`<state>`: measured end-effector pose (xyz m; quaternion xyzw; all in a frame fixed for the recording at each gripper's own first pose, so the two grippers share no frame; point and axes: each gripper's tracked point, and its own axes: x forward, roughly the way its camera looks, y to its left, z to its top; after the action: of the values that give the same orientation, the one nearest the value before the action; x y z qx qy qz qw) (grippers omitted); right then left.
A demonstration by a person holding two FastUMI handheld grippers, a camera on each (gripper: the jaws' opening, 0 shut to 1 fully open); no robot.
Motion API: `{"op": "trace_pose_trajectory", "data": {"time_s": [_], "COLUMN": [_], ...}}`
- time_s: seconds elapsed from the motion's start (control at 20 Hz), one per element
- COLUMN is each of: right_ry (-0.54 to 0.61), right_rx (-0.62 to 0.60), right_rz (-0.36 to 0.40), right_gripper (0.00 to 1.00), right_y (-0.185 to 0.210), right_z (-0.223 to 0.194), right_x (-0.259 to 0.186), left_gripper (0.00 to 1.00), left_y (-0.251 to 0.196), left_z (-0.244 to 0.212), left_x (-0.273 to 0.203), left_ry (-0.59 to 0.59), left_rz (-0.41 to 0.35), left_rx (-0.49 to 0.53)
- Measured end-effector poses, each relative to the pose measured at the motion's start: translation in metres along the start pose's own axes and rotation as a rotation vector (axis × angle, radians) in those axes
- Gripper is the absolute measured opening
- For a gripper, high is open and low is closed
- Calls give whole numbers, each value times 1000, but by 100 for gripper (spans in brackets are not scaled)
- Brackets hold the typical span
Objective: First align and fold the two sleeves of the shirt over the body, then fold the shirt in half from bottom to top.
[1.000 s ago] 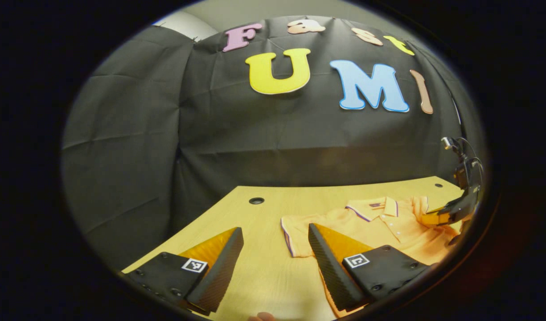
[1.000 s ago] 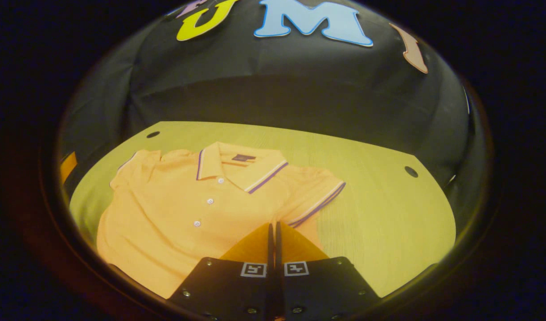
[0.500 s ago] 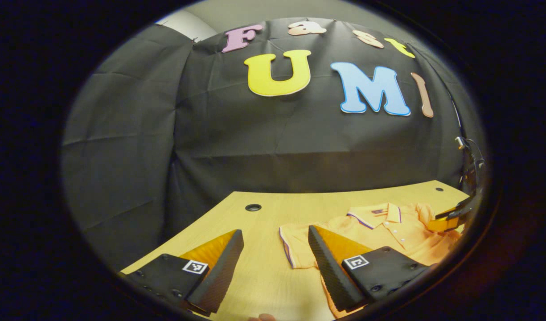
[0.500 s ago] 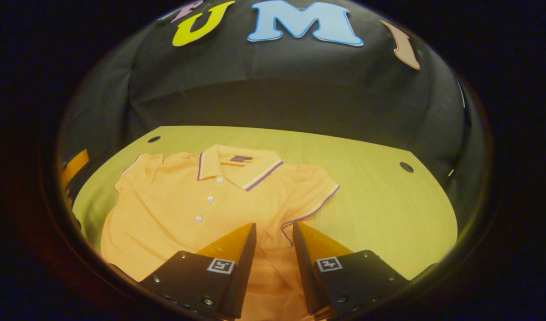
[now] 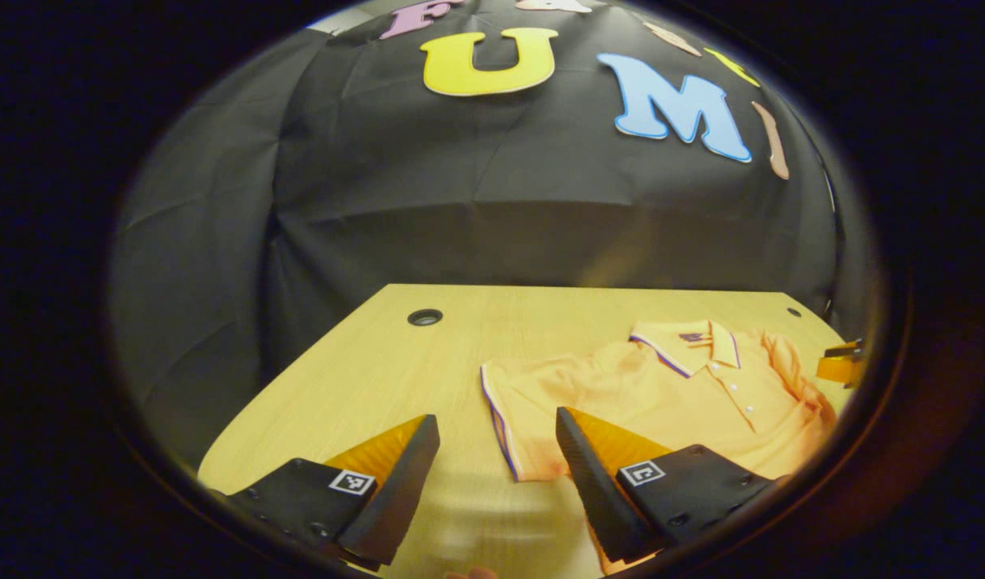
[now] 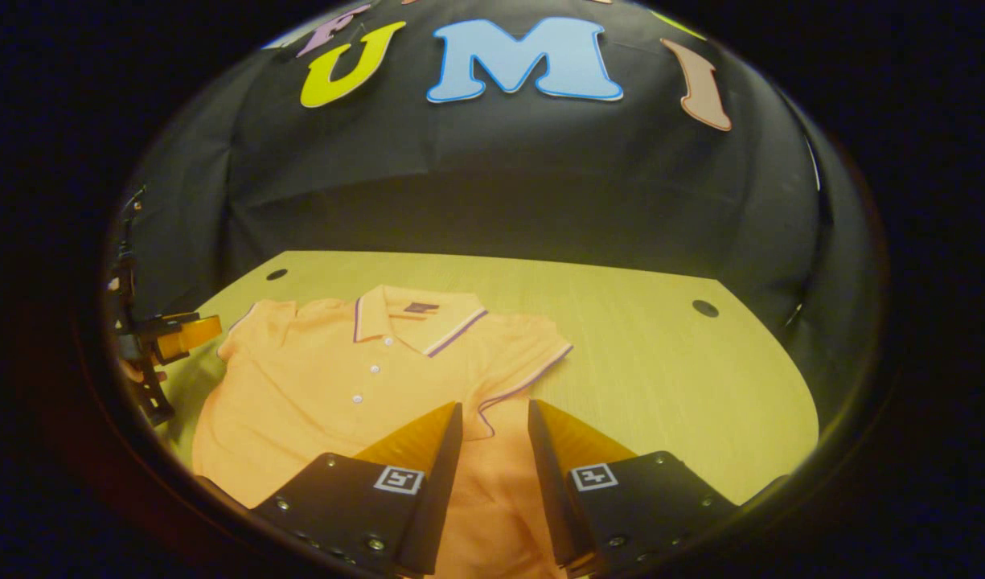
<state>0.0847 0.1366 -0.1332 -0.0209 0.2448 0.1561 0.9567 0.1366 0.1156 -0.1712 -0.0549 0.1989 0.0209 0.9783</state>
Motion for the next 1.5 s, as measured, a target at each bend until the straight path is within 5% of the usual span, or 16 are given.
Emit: {"op": "trace_pose_trajectory", "data": {"time_s": [0.4,0.65,0.7,0.85,1.05,1.3,1.5], "right_ry": [14,6,0,-6,-12,-21,-15], "right_rx": [41,83,90,100,108,112,120], "right_rz": [-2,-5,-7,-6,-7,-9,-14], "right_gripper": [52,52,52,52,52,52,52], "right_y": [-7,-15,-17,-18,-19,-22,-24], "right_z": [-14,-16,-15,-15,-15,-14,-18], "right_x": [4,1,1,-2,-5,-11,-12], "left_gripper": [94,93,89,49,17,16,12], "left_y": [-18,-26,-31,-32,-37,-43,-76], "left_z": [-39,-41,-39,-42,-41,-35,14], "left_x": [12,15,13,19,18,17,6], "left_ry": [187,189,181,184,178,174,53], "left_rz": [-72,-95,-113,-107,-96,-51,-83], "left_rx": [94,73,55,80,69,136,237]}}
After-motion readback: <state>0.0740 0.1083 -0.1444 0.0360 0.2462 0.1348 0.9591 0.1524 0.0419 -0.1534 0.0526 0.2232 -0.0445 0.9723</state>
